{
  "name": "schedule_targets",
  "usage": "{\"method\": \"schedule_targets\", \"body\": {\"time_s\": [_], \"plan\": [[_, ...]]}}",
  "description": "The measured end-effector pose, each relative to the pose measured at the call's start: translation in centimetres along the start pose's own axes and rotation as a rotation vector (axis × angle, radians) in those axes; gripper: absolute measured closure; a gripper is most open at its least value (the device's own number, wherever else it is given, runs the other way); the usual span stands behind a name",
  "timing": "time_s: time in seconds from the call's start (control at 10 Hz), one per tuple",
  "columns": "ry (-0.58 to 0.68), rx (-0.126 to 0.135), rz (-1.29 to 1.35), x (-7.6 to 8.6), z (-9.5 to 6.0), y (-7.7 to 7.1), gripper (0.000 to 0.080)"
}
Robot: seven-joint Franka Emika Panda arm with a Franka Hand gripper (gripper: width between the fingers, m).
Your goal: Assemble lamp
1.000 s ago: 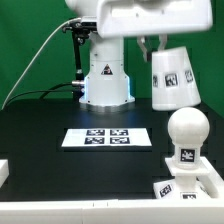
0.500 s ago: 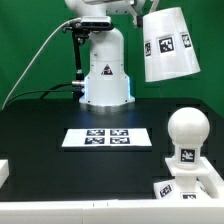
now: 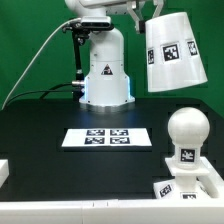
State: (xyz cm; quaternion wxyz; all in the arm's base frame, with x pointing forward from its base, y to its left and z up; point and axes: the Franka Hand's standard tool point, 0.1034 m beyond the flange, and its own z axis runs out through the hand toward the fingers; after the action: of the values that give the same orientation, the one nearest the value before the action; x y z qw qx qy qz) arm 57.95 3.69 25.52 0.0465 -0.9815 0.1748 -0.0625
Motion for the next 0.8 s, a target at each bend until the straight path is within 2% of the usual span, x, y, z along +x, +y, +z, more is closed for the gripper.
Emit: {"method": "schedule_targets", "body": {"time_s": [0.3, 0.5, 0.6, 0.8], "plan": [[0.013, -0.018, -0.003, 1.6, 2.0, -0.5, 0.0758], [0.029, -0.025, 0.005, 1.5, 3.8, -1.0, 0.0758], [0.033, -0.034, 0.019, 1.0, 5.2, -1.1, 0.0758], [0.025, -0.053, 0.02, 0.6, 7.8, -0.6, 0.0758]]}}
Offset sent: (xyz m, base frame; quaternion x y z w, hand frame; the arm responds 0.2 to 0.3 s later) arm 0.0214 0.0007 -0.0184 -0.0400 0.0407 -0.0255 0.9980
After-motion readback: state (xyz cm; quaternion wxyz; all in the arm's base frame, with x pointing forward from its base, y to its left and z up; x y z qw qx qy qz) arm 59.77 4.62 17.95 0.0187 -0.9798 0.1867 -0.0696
